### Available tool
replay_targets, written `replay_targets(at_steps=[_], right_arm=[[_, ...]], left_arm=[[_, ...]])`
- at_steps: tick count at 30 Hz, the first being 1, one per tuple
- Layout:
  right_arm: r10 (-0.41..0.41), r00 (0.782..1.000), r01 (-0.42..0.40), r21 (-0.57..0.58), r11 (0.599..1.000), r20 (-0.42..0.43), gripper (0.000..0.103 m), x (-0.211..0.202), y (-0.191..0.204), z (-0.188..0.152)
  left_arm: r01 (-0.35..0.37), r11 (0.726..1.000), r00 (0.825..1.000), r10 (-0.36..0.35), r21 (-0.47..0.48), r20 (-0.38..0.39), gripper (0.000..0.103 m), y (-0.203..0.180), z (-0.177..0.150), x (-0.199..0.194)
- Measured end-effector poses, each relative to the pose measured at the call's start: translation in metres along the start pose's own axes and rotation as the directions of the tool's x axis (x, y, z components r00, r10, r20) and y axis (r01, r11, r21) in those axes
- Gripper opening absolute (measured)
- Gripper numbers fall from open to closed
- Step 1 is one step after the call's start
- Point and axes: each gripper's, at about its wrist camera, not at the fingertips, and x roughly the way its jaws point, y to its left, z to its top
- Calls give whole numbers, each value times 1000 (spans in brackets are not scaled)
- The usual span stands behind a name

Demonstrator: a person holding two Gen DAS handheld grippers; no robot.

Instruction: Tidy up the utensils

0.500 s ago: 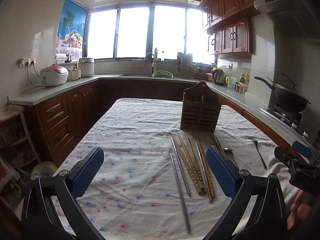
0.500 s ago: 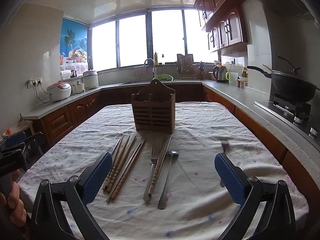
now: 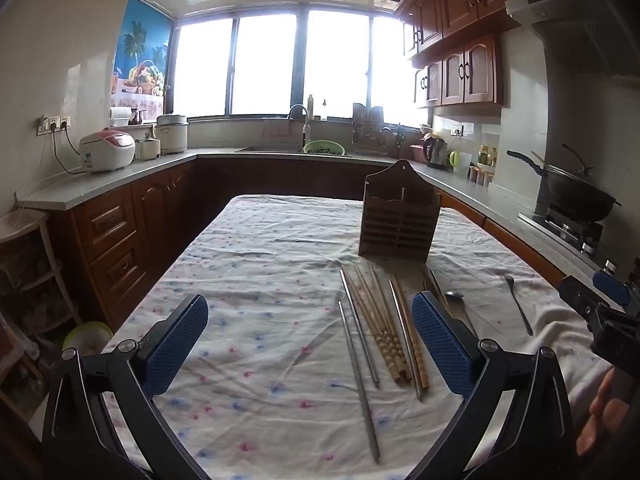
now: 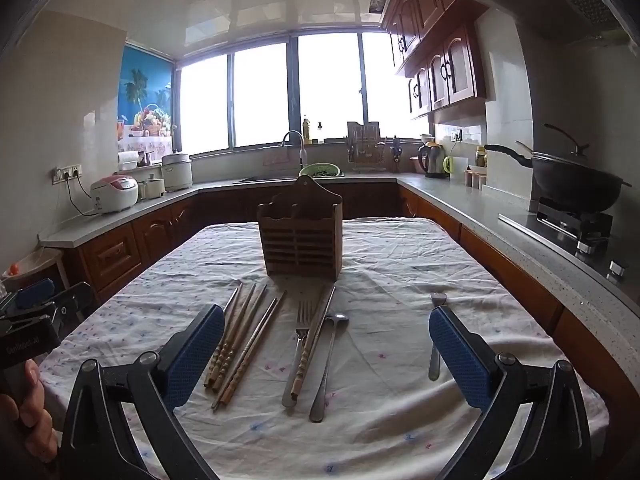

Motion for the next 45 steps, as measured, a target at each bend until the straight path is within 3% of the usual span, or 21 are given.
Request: replay_targets(at_steps=[45], right_arm=[[22, 1000, -23, 5, 1000, 9, 103, 4, 1, 1]], left_arm=[[-2, 1000, 1000, 2, 2, -3, 103, 1, 1, 3]])
